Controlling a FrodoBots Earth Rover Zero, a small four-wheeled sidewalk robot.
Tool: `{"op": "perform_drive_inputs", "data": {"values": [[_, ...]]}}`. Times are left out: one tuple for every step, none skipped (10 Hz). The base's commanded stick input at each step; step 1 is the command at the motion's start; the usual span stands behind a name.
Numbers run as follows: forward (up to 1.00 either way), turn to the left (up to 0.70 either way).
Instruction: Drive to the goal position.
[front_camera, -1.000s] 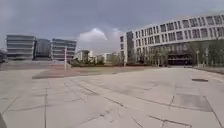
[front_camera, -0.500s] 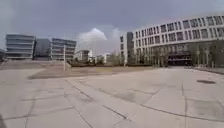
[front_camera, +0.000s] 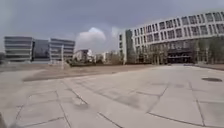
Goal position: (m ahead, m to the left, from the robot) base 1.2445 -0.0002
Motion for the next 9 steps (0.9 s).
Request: {"op": "perform_drive_inputs", "data": {"values": [[0.7,0.0],[0.7,0.0],[0.7,0.0],[0.7,0.0],[0.7,0.0],[0.7,0.0],[0.7,0.0],[0.7,0.0],[0.7,0.0]]}}
